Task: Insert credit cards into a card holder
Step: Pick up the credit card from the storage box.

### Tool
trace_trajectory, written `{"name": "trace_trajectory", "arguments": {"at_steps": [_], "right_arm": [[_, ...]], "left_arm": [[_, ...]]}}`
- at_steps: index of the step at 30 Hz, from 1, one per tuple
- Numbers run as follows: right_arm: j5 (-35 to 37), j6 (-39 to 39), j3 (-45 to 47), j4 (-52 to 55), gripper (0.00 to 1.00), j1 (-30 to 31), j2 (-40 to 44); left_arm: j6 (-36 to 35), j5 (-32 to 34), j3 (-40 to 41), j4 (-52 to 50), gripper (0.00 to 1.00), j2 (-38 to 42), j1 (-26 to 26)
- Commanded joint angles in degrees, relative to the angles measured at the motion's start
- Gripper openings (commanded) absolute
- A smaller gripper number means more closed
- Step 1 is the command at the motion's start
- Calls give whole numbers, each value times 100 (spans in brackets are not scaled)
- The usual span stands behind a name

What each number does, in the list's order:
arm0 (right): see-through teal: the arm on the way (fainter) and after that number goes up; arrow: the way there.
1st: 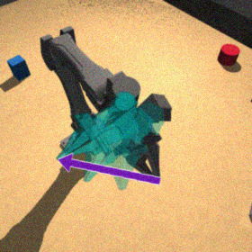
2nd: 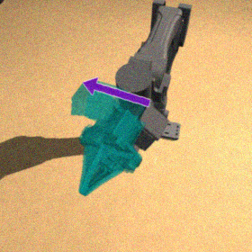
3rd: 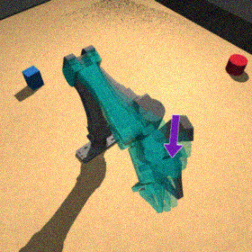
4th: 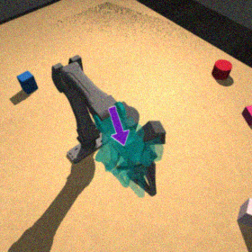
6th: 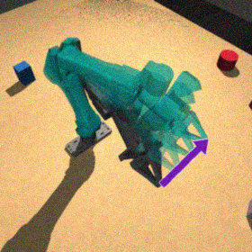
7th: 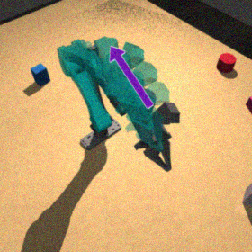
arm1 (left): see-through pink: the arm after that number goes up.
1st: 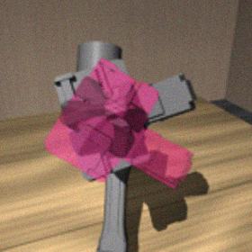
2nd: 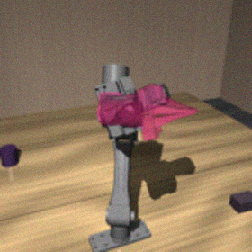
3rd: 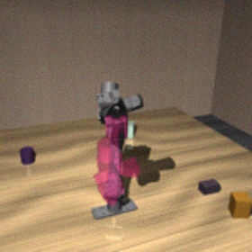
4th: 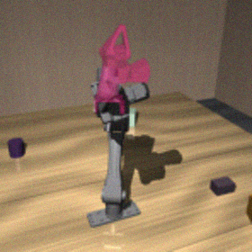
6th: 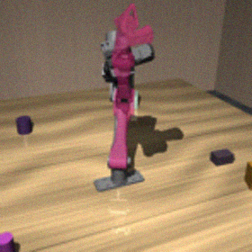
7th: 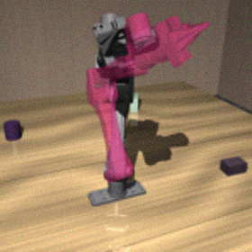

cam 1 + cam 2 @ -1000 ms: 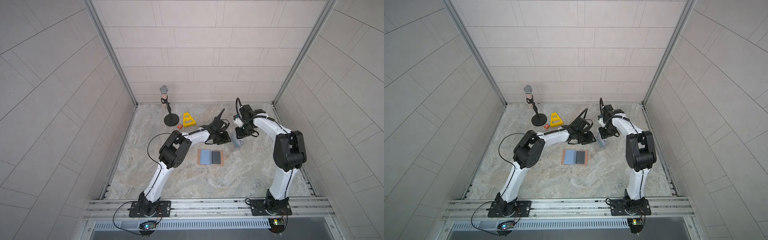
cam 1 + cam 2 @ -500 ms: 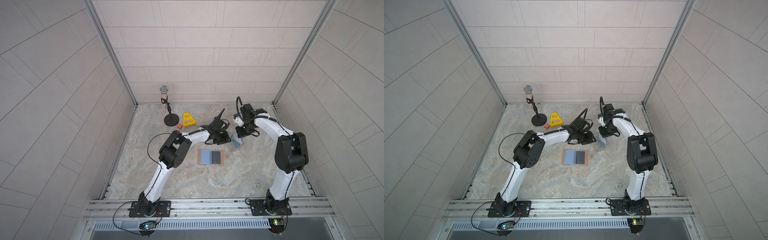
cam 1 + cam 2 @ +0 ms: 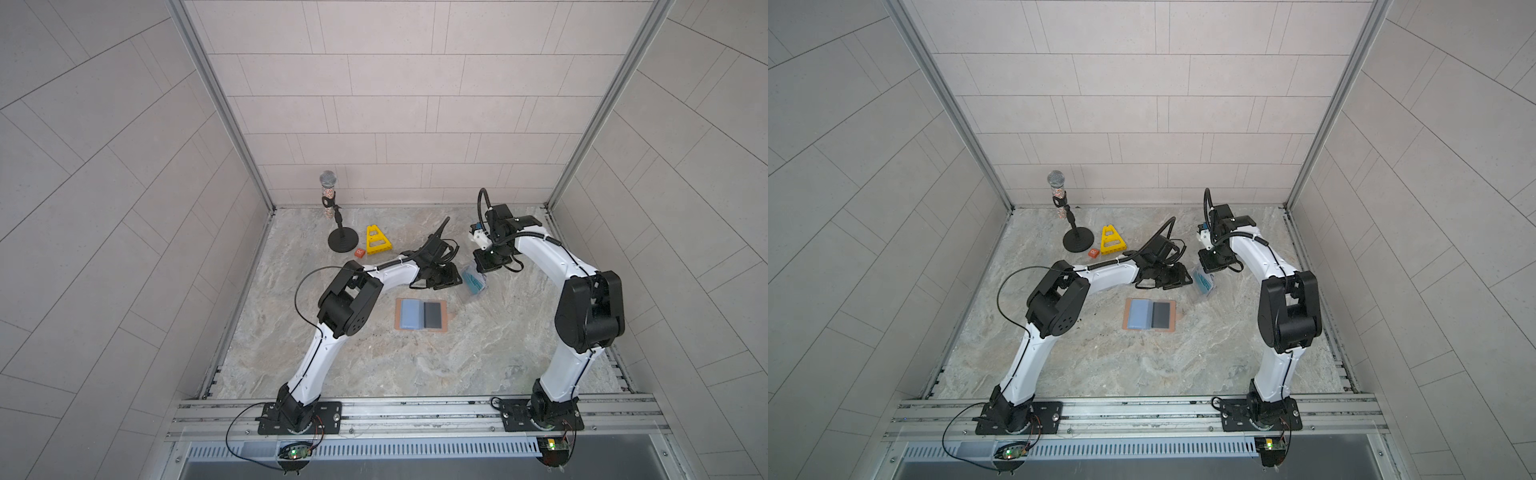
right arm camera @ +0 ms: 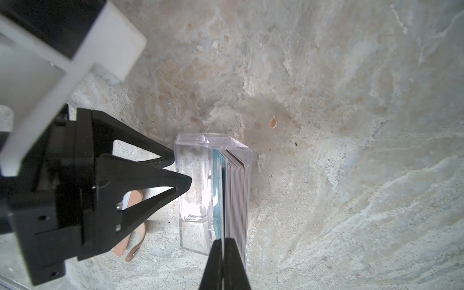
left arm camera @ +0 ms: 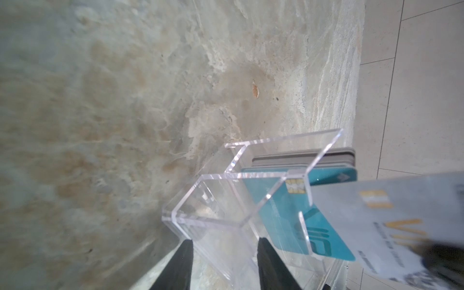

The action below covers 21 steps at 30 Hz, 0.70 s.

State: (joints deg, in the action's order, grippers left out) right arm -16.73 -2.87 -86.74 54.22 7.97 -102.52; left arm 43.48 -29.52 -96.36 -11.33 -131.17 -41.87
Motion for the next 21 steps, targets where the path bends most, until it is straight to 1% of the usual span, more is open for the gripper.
{"name": "trace_trajectory", "arguments": {"at_steps": [1, 3, 6, 10, 15, 17, 19, 21], "right_arm": [[-235, 152, 40, 6, 0, -91, 503], [-347, 273, 101, -57, 0, -151, 702], [-597, 448, 245, -225, 0, -242, 1034], [-901, 632, 497, -491, 0, -272, 1481], [-1509, 967, 1034, -1214, 0, -262, 2021], [-1907, 1249, 1322, -1719, 0, -265, 2271], [-2300, 1675, 1681, -2303, 0, -258, 2525], [-2580, 2240, 2159, -3204, 0, -189, 2858]], "left_arm": [[-174, 37, 178, -540, 51, 370, 32], [-174, 24, 218, -494, 54, 612, 37], [-390, 60, 319, -453, 58, 1015, 46], [-538, 325, 752, -357, 59, 1680, 91], [-446, 273, 1793, 510, 59, 2713, 277], [-399, 172, 2285, 876, 59, 3156, 385], [-290, 18, 2770, 1316, 59, 3579, 487], [-110, -181, 3309, 1895, 59, 4058, 636]]}}
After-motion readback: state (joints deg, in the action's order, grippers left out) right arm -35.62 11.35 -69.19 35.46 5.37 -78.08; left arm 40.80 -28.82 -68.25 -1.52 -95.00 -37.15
